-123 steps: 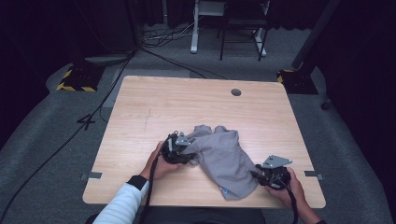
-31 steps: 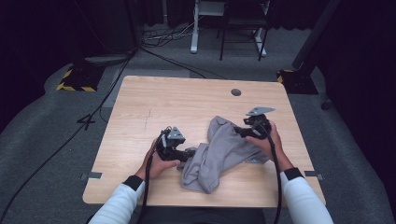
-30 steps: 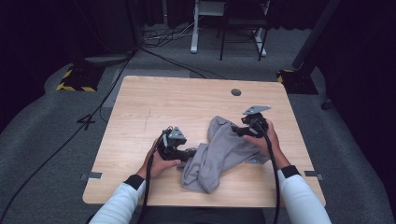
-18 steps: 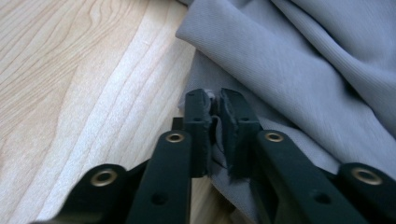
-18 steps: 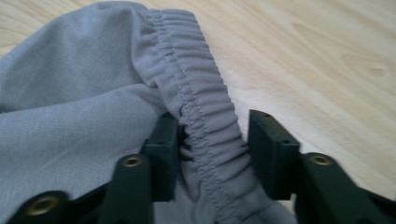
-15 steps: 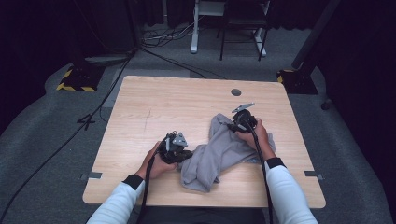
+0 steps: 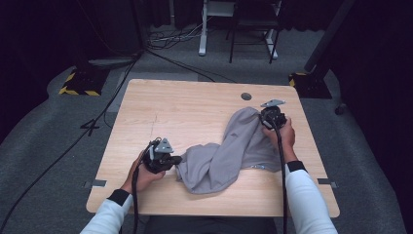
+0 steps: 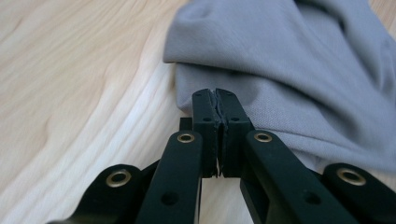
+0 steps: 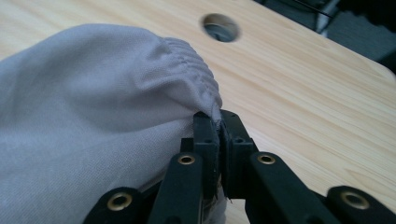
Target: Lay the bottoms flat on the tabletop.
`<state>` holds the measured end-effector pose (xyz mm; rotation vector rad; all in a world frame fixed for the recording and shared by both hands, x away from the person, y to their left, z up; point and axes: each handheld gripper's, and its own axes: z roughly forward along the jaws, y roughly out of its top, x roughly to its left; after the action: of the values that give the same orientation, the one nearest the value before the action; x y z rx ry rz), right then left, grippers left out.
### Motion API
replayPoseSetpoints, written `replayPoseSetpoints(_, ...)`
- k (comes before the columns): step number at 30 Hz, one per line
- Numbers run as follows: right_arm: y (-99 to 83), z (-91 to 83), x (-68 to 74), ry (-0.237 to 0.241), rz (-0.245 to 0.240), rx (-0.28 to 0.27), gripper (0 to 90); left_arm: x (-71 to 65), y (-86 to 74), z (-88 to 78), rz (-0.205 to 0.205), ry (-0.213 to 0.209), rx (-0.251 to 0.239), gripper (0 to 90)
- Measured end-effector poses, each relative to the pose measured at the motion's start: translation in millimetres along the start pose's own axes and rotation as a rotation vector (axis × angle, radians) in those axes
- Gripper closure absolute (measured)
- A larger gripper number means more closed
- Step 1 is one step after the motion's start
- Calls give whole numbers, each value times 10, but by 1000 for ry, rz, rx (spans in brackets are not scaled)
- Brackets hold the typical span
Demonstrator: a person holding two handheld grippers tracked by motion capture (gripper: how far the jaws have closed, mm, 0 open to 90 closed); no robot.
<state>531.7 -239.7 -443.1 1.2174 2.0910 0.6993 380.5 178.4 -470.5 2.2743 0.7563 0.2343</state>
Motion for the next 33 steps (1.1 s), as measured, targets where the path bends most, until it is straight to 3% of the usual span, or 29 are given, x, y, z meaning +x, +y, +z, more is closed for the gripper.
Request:
replayPoseSetpoints(6,-98,-3,-252,-59,70,21,860,23,-263,-160,-50,-3,20,875)
replayPoseSetpoints(9,-215,11,-420,-98,130,49,854,-49,-402,-245,-59,-9,44,873)
replayPoseSetpoints(12,-269,14,-476,-114,139,63,848,-117,-441,-298,-57,-3,48,869)
replayPoseSetpoints(14,-320,13,-531,-115,154,69,796,-184,-450,-335,-54,-3,44,814)
replayPoseSetpoints(15,-366,0,-560,-109,166,67,716,-260,-428,-356,-37,22,30,727)
replayPoseSetpoints(16,-366,0,-560,-109,166,67,716,-260,-428,-356,-37,22,30,676)
replayPoseSetpoints(17,-375,-10,-566,-101,174,65,660,-298,-397,-364,-40,31,5,676)
replayPoseSetpoints(18,-403,-89,-548,-65,172,36,597,-320,-358,-368,-43,31,-13,533)
replayPoseSetpoints(20,-445,-192,-498,-8,153,-3,560,-416,-195,-354,-9,64,-55,416)
replayPoseSetpoints(21,-480,-254,-451,59,139,-17,551,-443,-125,-337,7,54,-68,348)
replayPoseSetpoints(23,-577,-383,-309,132,79,-34,551,-483,18,-269,45,25,-90,333)
replayPoseSetpoints(25,-689,-510,-145,240,17,-49,534,-512,171,-143,73,17,-73,308)
replayPoseSetpoints(26,-744,-569,-57,293,-4,-58,532,-512,171,-143,73,17,-73,306)
replayPoseSetpoints(27,-785,-614,39,343,-40,-42,515,-561,307,10,121,0,-53,306)
replayPoseSetpoints(28,-819,-662,148,370,-97,-29,503,-579,367,94,133,-4,-35,304)
replayPoseSetpoints(29,-819,-662,148,370,-97,-29,503,-579,367,94,133,-4,-35,307)
replayPoseSetpoints(32,-931,-747,464,445,-202,-14,474,-566,531,434,127,6,32,334)
replayPoseSetpoints(33,-941,-737,492,451,-215,-10,468,-549,553,508,115,17,44,360)
